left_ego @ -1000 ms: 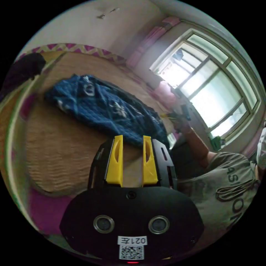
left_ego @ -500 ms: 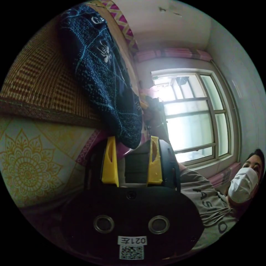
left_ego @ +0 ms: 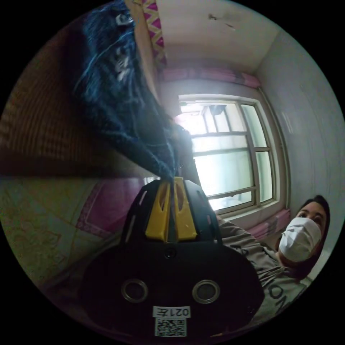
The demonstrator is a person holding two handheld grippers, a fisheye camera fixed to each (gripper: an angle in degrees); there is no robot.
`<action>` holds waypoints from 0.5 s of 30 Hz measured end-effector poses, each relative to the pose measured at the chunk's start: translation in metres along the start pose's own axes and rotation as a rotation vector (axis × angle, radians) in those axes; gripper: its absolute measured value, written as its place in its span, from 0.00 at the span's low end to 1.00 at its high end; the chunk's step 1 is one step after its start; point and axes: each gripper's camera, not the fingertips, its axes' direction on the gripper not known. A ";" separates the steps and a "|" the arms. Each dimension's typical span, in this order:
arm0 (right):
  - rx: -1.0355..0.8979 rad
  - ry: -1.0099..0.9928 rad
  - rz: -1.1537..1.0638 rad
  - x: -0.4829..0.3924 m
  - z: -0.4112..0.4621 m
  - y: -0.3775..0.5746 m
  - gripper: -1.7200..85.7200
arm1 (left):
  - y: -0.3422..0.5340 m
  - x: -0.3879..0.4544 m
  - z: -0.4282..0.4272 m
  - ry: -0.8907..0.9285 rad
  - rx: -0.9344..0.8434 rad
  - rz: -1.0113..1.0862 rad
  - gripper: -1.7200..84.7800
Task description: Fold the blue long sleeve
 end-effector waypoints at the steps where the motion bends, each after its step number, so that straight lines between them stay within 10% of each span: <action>1: -0.002 -0.004 -0.027 -0.016 0.002 -0.006 0.07 | -0.008 0.016 -0.015 0.019 0.024 0.034 0.01; 15: -0.092 0.229 -0.104 -0.095 0.257 -0.235 0.11 | -0.169 -0.003 -0.236 -0.135 0.524 -0.100 0.02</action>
